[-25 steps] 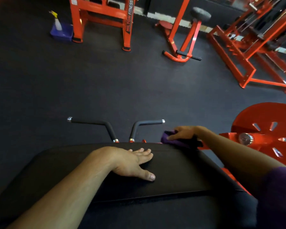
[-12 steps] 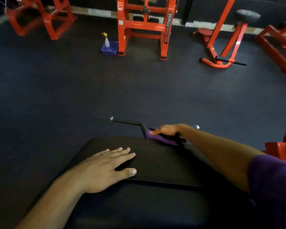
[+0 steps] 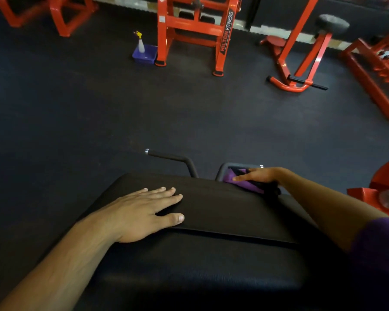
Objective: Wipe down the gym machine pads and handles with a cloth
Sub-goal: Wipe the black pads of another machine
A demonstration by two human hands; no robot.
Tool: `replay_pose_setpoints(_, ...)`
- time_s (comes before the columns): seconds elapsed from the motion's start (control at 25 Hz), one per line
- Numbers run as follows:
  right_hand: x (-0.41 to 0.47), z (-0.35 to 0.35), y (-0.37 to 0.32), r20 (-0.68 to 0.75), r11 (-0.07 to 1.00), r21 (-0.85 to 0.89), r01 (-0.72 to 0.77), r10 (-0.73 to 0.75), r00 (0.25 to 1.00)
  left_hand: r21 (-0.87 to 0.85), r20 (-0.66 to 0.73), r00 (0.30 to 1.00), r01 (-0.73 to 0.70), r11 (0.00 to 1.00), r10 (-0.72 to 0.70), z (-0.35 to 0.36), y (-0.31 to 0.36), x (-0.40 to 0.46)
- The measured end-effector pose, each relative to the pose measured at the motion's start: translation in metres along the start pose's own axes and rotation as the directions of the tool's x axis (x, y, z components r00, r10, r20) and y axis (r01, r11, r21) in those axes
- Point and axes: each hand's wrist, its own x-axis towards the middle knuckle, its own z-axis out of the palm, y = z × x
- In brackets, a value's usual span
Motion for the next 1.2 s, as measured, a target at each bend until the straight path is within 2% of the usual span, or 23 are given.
replay_pose_setpoints(0.12,0.005,0.012,-0.026,0.054,0.999,0.032,0.018,-0.02,0.998,-0.001,0.006,1.0,-0.002,1.0,0.003,-0.001,0.001,0.001)
replay_pose_setpoints(0.32,0.034,0.046,-0.115,0.099,0.997,-0.011,0.082,-0.08,0.992,0.007,0.024,1.0,-0.005,1.0,0.005,-0.003,0.002,-0.001)
replay_pose_setpoints(0.44,0.023,0.04,-0.102,0.002,0.991,-0.02,0.13,-0.13,0.992,0.055,0.037,0.999,-0.004,0.998,0.002,-0.004,0.001,0.001)
replay_pose_setpoints(0.56,0.005,0.019,-0.043,-0.049,0.997,-0.053,0.051,-0.053,0.997,0.098,0.065,0.998,-0.017,0.995,0.01,-0.001,0.002,0.003)
replay_pose_setpoints(0.64,-0.003,0.013,-0.029,-0.043,1.0,-0.002,-0.016,0.016,0.999,0.095,0.075,0.997,-0.018,0.995,0.011,-0.002,-0.001,0.004)
replay_pose_setpoints(0.72,0.011,0.015,-0.034,-0.049,0.999,-0.037,-0.005,0.003,0.999,0.102,0.07,0.998,-0.008,0.995,0.001,-0.003,-0.003,0.005)
replay_pose_setpoints(0.8,0.021,0.03,-0.067,-0.031,0.984,-0.167,0.057,-0.063,0.998,0.101,0.054,0.999,-0.012,0.995,0.007,-0.006,0.002,0.006)
replay_pose_setpoints(0.88,0.033,0.046,-0.105,-0.021,0.967,-0.225,0.117,-0.125,0.992,0.076,0.023,1.0,-0.02,0.997,0.018,-0.009,0.003,-0.001)
replay_pose_setpoints(0.96,0.038,0.048,-0.126,-0.022,0.973,-0.162,0.165,-0.17,0.985,0.062,-0.011,1.0,-0.013,0.998,0.014,-0.01,-0.006,-0.018)
replay_pose_setpoints(1.08,0.05,0.045,-0.133,0.004,0.987,0.117,0.109,-0.11,0.994,0.045,-0.104,0.994,0.037,0.998,-0.032,-0.004,-0.024,-0.051)
replay_pose_setpoints(1.12,0.051,0.05,-0.14,0.049,0.987,0.145,0.073,-0.081,0.996,0.038,-0.147,0.988,0.047,0.998,-0.041,0.0,-0.026,-0.059)
replay_pose_setpoints(1.2,0.075,0.065,-0.157,0.113,0.998,0.049,0.03,-0.035,0.993,0.033,-0.225,0.974,0.041,0.999,-0.033,0.003,-0.026,-0.063)
